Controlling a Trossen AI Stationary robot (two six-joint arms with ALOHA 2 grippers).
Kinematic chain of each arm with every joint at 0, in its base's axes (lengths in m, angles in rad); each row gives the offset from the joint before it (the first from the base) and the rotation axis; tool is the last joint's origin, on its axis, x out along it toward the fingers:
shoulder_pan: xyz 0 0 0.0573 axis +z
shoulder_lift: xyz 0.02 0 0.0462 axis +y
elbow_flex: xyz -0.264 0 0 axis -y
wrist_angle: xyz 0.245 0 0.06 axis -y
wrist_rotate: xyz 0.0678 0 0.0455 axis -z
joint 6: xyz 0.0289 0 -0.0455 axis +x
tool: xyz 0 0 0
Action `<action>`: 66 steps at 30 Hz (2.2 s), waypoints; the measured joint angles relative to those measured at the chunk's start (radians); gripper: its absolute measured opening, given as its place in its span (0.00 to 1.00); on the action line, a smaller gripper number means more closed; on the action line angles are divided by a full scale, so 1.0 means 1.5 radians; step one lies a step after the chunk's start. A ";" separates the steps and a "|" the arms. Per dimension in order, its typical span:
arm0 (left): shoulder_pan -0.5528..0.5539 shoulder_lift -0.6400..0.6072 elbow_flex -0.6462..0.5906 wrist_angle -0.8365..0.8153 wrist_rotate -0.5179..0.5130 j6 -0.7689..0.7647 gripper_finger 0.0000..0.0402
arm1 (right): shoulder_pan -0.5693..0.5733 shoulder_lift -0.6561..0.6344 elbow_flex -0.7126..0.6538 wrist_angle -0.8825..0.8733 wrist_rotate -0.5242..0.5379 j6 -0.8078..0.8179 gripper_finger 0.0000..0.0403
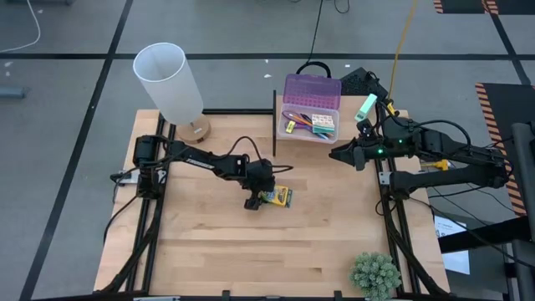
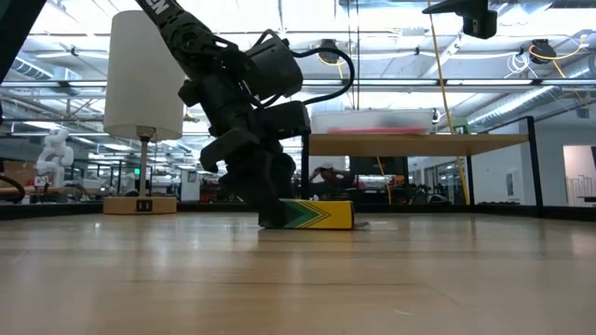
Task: Pick & place school supplies into a supply box
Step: Put the yellow pack of crayons into the purple supply box
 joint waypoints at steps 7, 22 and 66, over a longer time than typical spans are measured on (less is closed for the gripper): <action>-0.009 -0.015 0.002 -0.006 -0.003 -0.014 0.84 | 0.000 0.000 0.000 0.000 0.000 0.000 0.49; -0.019 -0.151 0.003 -0.023 -0.068 -0.045 0.84 | 0.000 0.000 0.000 0.000 0.001 -0.018 0.49; 0.056 -0.267 0.314 -0.106 -0.333 -0.083 0.84 | 0.000 -0.081 0.000 0.000 0.075 -0.105 0.49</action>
